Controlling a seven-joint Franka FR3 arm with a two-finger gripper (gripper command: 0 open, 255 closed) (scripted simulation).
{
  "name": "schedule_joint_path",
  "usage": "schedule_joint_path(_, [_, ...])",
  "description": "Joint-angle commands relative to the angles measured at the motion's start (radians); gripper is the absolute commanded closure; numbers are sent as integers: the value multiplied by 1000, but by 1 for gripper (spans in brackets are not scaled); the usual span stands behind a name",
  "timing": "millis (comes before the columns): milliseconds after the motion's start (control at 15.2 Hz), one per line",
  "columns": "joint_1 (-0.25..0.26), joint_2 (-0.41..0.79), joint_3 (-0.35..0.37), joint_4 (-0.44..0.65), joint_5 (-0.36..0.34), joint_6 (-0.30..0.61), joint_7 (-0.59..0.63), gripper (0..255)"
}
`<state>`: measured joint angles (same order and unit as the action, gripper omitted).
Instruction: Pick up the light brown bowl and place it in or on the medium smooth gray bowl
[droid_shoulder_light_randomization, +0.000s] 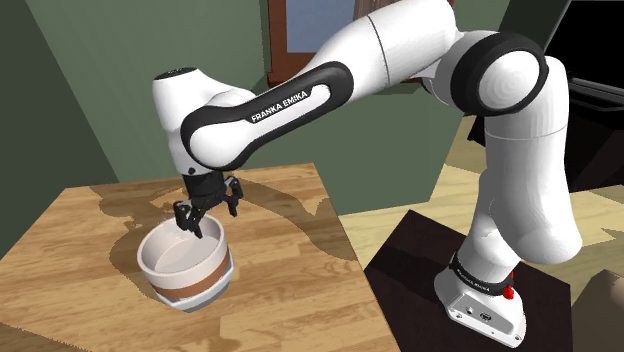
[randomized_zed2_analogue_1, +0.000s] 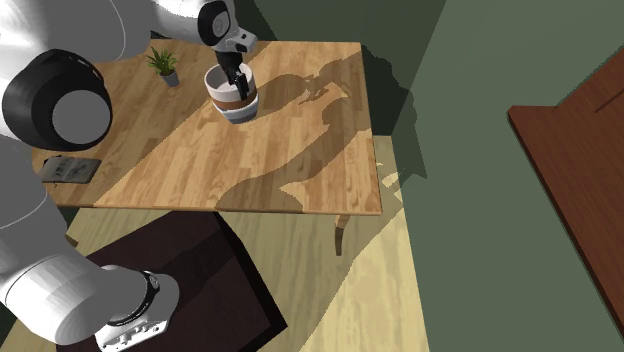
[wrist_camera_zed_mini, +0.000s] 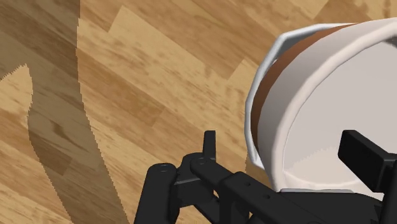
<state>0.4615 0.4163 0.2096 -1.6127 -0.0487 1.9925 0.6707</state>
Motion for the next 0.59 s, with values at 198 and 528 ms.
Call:
schedule_joint_path(198, [-2, -23, 2, 81, 6, -103, -5, 0])
schedule_joint_path(528, [-2, -23, 2, 81, 6, -103, -5, 0])
